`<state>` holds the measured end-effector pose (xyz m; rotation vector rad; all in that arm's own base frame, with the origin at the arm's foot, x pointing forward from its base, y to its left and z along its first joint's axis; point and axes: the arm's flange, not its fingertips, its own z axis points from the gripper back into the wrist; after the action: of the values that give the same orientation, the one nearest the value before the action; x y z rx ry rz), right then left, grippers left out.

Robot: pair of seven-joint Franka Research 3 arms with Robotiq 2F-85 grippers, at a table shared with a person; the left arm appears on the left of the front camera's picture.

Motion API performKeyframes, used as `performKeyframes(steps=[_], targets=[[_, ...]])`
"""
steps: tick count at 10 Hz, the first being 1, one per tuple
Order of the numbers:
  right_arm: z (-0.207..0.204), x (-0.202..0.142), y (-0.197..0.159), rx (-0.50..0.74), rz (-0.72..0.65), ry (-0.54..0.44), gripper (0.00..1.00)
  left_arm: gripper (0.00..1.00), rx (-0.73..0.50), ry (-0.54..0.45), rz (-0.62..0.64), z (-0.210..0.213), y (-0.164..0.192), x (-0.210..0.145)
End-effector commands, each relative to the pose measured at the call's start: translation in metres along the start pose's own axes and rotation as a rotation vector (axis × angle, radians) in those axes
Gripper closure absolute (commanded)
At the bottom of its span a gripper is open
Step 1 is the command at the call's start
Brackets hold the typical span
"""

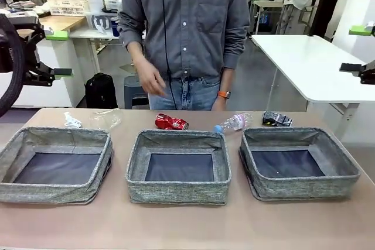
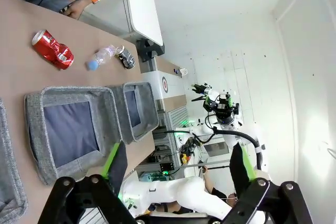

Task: Sort the waste into the appropriate baskets.
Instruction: Pick up the waste item pointed out by the person.

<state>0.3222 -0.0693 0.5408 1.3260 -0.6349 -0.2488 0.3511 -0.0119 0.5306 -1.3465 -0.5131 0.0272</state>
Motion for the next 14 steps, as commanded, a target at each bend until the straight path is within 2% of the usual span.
performKeyframes(steps=[1, 14], targets=[[-0.0025, 0.0011, 0.0026, 0.017, -0.017, -0.010, 0.00, 0.00, -0.025, -0.010, 0.003, -0.0015, -0.0011, -0.0017], [-0.0025, 0.0011, 0.0026, 0.017, -0.017, -0.010, 0.00, 0.00, -0.004, -0.002, 0.002, 0.0001, -0.0003, 0.0002]])
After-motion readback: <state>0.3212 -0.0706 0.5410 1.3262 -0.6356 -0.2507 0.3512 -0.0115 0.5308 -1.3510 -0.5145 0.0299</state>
